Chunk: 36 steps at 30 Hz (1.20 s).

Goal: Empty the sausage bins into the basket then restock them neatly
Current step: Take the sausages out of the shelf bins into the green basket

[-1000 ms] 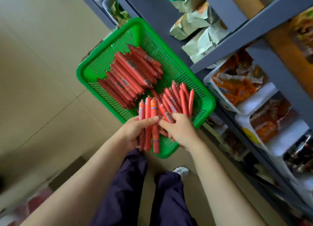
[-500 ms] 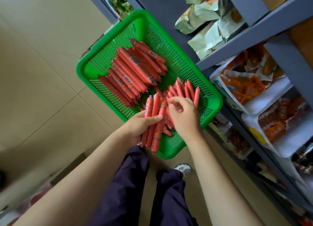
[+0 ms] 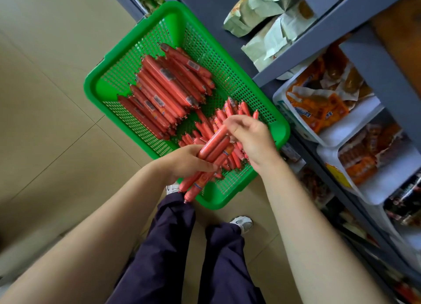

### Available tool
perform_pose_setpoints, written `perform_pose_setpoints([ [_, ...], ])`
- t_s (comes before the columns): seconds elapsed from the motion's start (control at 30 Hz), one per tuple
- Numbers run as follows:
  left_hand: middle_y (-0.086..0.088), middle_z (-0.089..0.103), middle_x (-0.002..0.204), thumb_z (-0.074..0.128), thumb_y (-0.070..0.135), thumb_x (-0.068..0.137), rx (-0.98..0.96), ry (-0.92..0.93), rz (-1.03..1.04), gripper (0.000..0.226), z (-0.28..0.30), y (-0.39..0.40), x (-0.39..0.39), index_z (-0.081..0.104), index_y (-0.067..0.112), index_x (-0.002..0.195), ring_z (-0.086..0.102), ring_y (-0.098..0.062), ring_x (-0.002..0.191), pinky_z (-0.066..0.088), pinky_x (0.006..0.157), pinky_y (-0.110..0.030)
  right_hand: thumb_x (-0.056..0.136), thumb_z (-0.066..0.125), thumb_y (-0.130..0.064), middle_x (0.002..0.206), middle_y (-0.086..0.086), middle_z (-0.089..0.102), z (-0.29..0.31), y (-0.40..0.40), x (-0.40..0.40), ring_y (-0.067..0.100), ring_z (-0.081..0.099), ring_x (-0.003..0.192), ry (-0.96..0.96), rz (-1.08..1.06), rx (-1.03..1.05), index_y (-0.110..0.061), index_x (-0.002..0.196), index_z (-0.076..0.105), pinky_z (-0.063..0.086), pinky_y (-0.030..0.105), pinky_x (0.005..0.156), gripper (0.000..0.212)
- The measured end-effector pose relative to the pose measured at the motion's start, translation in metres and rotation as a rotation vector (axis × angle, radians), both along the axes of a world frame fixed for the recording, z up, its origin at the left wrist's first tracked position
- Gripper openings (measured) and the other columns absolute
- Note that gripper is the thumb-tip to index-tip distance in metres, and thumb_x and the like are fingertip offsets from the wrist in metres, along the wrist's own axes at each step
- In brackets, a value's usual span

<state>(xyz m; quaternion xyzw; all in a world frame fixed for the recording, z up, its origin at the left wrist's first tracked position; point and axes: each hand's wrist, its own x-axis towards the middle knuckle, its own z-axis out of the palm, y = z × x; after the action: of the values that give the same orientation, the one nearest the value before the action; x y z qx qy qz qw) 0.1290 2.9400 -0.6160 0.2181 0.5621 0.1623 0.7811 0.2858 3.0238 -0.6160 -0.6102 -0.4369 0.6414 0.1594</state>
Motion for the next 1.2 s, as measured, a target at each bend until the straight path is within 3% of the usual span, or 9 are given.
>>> perform_pose_setpoints([
  [0.1,-0.012,0.072,0.097,0.064,0.001,0.091,0.017,0.098,0.074,0.023,-0.006,-0.003,0.003,0.064,0.004,0.114,0.07,-0.015,0.08,0.056,0.065,-0.018,0.092,0.064,-0.036,0.077,-0.005,0.067,-0.002,0.011,0.017,0.01,0.062,0.072,-0.194,-0.338,0.131,-0.021,0.087,0.066,0.053,0.032,0.071,0.017],
  [0.2,-0.008,0.071,0.094,0.06,0.001,0.094,-0.065,0.049,0.33,0.026,-0.01,-0.005,0.007,0.061,0.005,0.12,0.071,-0.011,0.068,0.055,0.057,-0.021,0.098,0.057,-0.024,0.068,0.001,0.064,-0.003,0.016,0.034,0.009,0.06,0.057,-0.203,-0.464,0.158,-0.012,0.093,0.056,0.049,0.024,0.054,0.013],
  [0.3,-0.007,0.071,0.093,0.058,0.004,0.096,-0.101,0.032,0.466,0.026,-0.014,-0.004,0.011,0.059,0.007,0.122,0.071,-0.013,0.07,0.057,0.059,-0.025,0.092,0.058,-0.015,0.081,0.005,0.069,-0.014,0.002,0.039,0.02,0.067,0.073,-0.357,-0.232,0.175,-0.025,0.085,0.047,0.051,0.034,0.063,0.017],
  [0.43,-0.01,0.069,0.097,0.057,0.004,0.096,-0.135,0.001,0.536,0.027,-0.017,-0.004,0.017,0.059,0.006,0.123,0.07,-0.023,0.085,0.06,0.078,-0.037,0.086,0.056,-0.007,0.093,0.008,0.063,-0.032,-0.02,0.049,0.03,0.051,0.092,-0.895,0.342,0.409,-0.019,0.083,0.052,0.037,0.037,0.074,0.013],
  [0.53,-0.012,0.068,0.101,0.055,0.004,0.097,-0.157,-0.047,0.612,0.024,-0.019,-0.004,0.018,0.059,0.008,0.12,0.068,-0.025,0.089,0.06,0.079,-0.04,0.086,0.058,-0.011,0.1,0.011,0.06,-0.032,-0.025,0.048,0.033,0.049,0.105,-0.996,0.398,0.454,-0.014,0.085,0.064,0.04,0.042,0.089,0.007],
  [0.73,-0.007,0.072,0.091,0.052,0.005,0.099,-0.126,-0.094,0.833,0.013,-0.017,0.003,0.019,0.06,0.011,0.108,0.07,-0.021,0.08,0.061,0.066,-0.041,0.094,0.054,-0.022,0.099,0.008,0.062,-0.005,-0.035,0.007,0.025,0.054,0.092,-0.594,0.214,0.34,-0.012,0.089,0.066,0.039,0.03,0.079,0.016],
  [0.93,-0.016,0.066,0.094,0.054,0.006,0.098,-0.018,-0.097,0.981,0.014,-0.005,0.015,-0.012,0.053,0.004,0.112,0.069,-0.023,0.073,0.06,0.06,-0.036,0.096,0.058,-0.015,0.104,0.017,0.071,-0.002,-0.058,-0.044,0.032,0.068,0.085,0.187,-0.224,-0.378,-0.017,0.111,0.061,0.052,0.054,0.089,0.015],
  [1.13,0.0,0.076,0.092,0.08,0.047,0.067,0.174,0.483,0.649,0.039,-0.017,-0.004,-0.073,0.071,0.021,0.095,0.073,-0.022,0.087,0.058,0.086,-0.045,0.095,0.051,0.005,0.099,0.013,0.069,-0.01,-0.06,-0.095,0.02,0.069,0.086,0.376,-0.365,-0.429,-0.001,0.116,0.059,0.059,0.03,0.076,0.023],
  [1.2,0.003,0.075,0.096,0.084,0.04,0.069,0.263,0.691,0.496,0.042,-0.019,-0.017,-0.089,0.071,0.02,0.103,0.071,-0.015,0.09,0.056,0.088,-0.038,0.095,0.05,0.006,0.1,0.013,0.067,-0.012,-0.057,-0.113,0.02,0.068,0.085,0.376,-0.379,-0.418,0.002,0.121,0.056,0.059,0.028,0.076,0.027],
])
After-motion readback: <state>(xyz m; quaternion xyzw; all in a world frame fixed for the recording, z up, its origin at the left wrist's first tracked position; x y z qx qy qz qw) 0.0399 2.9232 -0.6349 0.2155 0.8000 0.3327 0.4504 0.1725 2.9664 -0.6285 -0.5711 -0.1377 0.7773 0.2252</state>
